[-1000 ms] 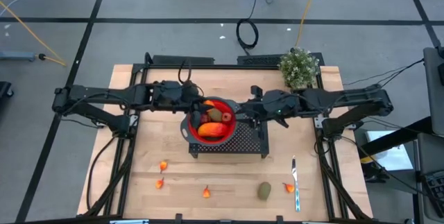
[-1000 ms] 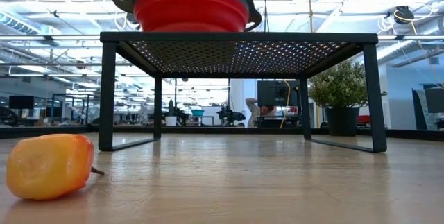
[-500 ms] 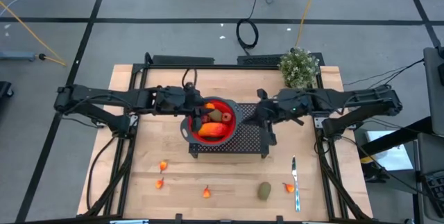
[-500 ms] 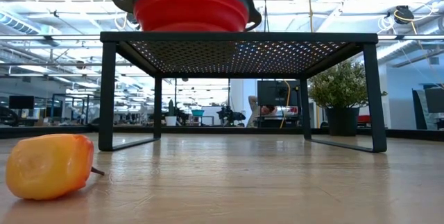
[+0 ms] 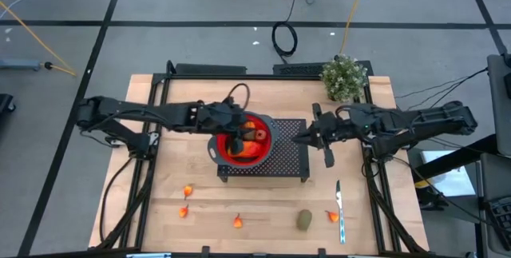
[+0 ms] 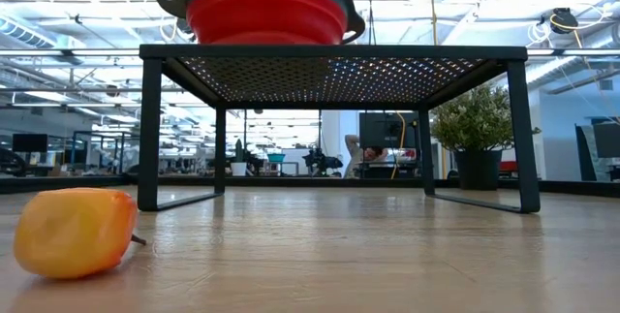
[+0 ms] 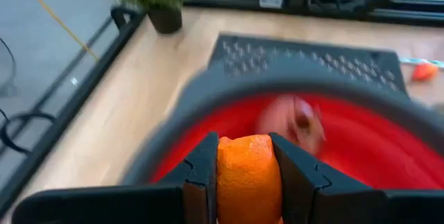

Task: Pick & Place Fruit
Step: Put the orange into the red strainer bowl on the shelf

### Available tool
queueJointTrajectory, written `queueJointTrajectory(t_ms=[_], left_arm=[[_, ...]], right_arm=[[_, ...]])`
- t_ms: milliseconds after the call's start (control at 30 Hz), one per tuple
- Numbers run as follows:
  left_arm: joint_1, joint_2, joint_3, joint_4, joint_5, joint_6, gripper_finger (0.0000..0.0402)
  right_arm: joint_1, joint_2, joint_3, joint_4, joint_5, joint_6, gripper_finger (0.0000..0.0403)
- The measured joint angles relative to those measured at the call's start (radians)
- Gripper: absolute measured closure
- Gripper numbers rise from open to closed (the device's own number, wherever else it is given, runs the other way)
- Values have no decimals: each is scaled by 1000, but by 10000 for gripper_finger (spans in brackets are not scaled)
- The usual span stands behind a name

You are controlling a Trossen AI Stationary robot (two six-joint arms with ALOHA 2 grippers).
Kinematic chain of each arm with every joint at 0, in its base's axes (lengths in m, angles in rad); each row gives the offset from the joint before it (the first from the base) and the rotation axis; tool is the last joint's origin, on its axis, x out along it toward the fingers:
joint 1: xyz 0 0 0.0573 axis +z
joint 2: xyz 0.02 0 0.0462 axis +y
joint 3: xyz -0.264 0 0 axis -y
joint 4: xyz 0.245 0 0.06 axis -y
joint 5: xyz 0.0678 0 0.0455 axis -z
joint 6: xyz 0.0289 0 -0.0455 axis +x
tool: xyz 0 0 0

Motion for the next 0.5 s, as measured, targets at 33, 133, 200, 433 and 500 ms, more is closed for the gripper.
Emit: queueJointTrajectory(t_ms=[33,133,200,433,500], left_arm=[[1,18,22,-9,-9,12,307],[5,61,78,-91,-43,42,304],[10,74,109,-114,-72,63,301],[33,106,131,-148,-63,58,299],[34,109,131,-172,-56,41,299]], right_arm=[[0,-10,-17,9,0,5,402],[0,-33,-45,36,0,18,402],[0,-39,-49,33,0,25,402],[0,-49,-50,24,0,20,402],[0,-49,-50,24,0,18,402]])
